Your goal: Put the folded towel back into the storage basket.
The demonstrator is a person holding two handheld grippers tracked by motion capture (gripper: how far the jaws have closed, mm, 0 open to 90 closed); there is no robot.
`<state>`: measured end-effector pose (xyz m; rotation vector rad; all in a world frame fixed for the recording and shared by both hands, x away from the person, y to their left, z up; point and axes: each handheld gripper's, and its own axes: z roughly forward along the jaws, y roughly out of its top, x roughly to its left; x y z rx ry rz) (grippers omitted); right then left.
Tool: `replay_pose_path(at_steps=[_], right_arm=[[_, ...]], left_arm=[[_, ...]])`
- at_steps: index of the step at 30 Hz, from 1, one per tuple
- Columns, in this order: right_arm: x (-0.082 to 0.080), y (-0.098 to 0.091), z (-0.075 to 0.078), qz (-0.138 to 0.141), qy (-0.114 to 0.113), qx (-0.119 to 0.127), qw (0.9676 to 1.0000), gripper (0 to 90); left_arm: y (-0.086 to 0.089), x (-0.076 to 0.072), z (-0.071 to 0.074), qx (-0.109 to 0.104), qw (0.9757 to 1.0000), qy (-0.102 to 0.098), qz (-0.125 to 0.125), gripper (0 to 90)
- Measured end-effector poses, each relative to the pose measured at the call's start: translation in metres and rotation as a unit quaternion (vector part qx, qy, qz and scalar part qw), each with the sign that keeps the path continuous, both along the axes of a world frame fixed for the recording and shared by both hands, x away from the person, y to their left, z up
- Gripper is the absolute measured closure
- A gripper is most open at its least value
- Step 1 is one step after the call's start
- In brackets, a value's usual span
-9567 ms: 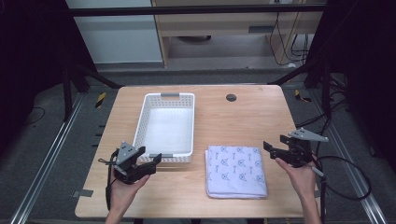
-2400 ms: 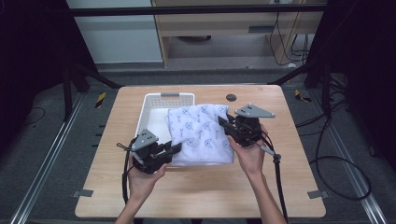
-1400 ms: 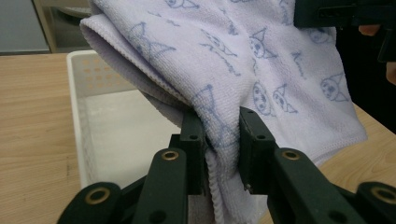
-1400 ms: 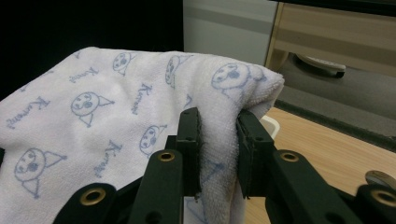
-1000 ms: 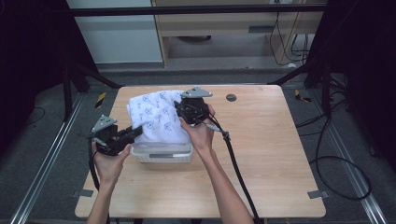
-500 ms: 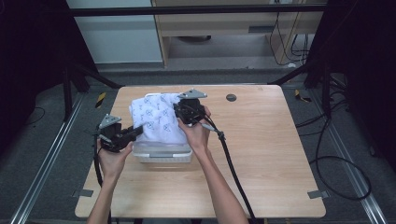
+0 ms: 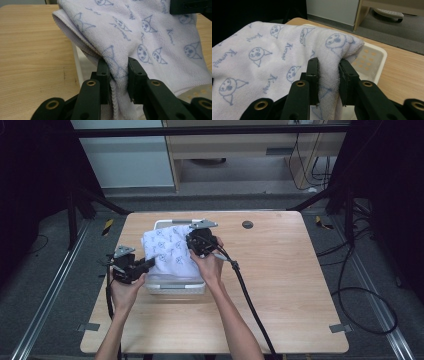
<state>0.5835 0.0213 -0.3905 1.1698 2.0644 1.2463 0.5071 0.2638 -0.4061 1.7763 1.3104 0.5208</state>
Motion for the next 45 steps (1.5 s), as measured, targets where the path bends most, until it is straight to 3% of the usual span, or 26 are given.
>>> replay_pose_path(at_steps=[11,18,31,33,36,38,45], right_arm=[[0.004,-0.002,-0.015,-0.006,0.020,-0.011,0.9997,72.5],[0.007,-0.008,-0.031,-0.015,0.037,-0.008,0.9992,72.3],[0.005,-0.010,-0.039,-0.024,0.038,-0.035,0.9984,69.1],[0.006,-0.012,-0.041,-0.025,0.039,-0.040,0.9981,67.3],[0.006,-0.015,-0.040,-0.029,0.034,-0.036,0.9983,64.0],[0.006,-0.016,-0.039,-0.030,0.033,-0.036,0.9984,63.2],[0.002,-0.026,-0.029,-0.031,0.019,-0.017,0.9992,48.8]], left_arm=[[-0.005,0.007,-0.015,0.011,0.9997,0.020,-0.004,73.3],[-0.012,0.011,-0.022,0.030,0.9992,0.027,-0.009,73.3],[-0.015,0.017,-0.032,0.044,0.9980,0.044,-0.004,68.8],[-0.014,0.017,-0.032,0.044,0.9982,0.041,0.003,67.0],[-0.009,0.014,-0.026,0.024,0.9994,0.022,0.010,64.6],[-0.008,0.013,-0.024,0.022,0.9995,0.019,0.011,63.6],[-0.006,0.007,-0.017,0.014,0.9998,0.002,0.011,58.7]])
